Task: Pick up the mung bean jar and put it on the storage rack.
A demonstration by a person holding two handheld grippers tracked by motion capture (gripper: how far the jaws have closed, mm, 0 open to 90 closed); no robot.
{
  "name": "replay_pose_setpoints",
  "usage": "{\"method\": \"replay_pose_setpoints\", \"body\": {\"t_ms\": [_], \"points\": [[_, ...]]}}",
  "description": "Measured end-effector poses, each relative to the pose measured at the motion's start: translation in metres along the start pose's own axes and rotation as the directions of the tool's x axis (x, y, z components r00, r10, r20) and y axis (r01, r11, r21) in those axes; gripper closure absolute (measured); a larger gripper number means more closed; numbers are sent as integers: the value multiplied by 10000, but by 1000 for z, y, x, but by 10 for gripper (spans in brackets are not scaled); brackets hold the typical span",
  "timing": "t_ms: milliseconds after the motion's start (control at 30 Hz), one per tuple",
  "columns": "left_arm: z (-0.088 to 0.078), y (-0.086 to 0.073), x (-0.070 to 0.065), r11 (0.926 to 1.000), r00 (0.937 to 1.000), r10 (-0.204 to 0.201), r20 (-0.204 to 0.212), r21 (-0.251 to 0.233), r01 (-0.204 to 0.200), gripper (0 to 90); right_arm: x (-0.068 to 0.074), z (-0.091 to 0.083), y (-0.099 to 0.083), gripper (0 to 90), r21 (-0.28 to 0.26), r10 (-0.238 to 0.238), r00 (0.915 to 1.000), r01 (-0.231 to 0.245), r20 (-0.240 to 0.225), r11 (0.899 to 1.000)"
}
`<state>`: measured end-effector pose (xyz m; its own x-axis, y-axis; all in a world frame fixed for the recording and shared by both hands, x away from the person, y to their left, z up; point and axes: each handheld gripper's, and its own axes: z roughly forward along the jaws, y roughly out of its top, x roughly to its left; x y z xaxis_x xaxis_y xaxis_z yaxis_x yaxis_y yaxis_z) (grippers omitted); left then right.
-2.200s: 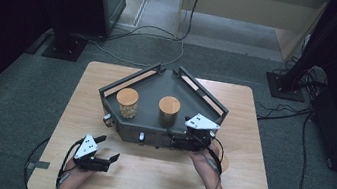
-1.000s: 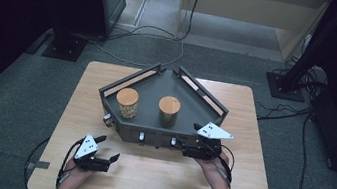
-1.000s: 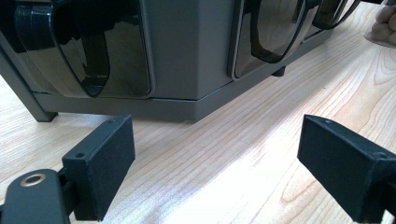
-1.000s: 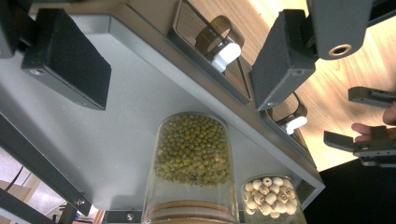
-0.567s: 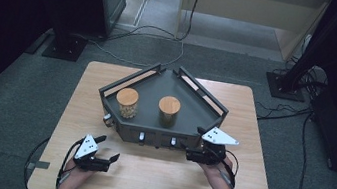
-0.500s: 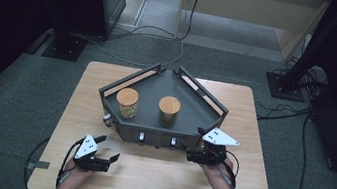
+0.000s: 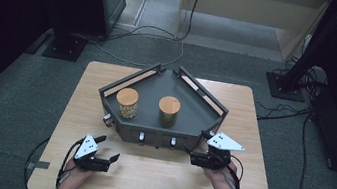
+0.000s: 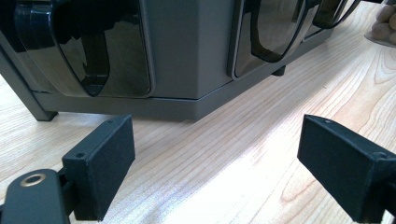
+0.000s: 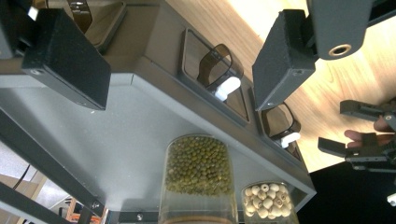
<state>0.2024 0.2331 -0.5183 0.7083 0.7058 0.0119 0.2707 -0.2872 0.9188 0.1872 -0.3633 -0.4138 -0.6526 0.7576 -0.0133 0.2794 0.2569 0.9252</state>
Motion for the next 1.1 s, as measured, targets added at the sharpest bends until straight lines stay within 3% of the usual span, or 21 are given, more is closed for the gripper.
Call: {"method": "replay_pose_setpoints", "body": {"t_ms": [400, 800, 900, 1100], "points": [[0, 1, -1, 9999, 10000, 93, -8, 50, -93, 110, -5, -7, -14, 193, -37, 145, 9997, -146, -214, 9999], [0, 0, 0, 10000, 10000, 30, -12, 34, -30, 110, 1, -12, -23, 192, 303, -203, 9998, 201, 68, 9993], [0, 0, 0, 10000, 10000, 6, -14, 17, -6, 110, -4, -12, -26, 192, 304, 53, 9999, -49, -116, 9995], [0, 1, 0, 10000, 10000, 15, -14, 46, -15, 110, -3, -14, -28, 192, 260, 86, 10000, -86, -25, 9996]]}}
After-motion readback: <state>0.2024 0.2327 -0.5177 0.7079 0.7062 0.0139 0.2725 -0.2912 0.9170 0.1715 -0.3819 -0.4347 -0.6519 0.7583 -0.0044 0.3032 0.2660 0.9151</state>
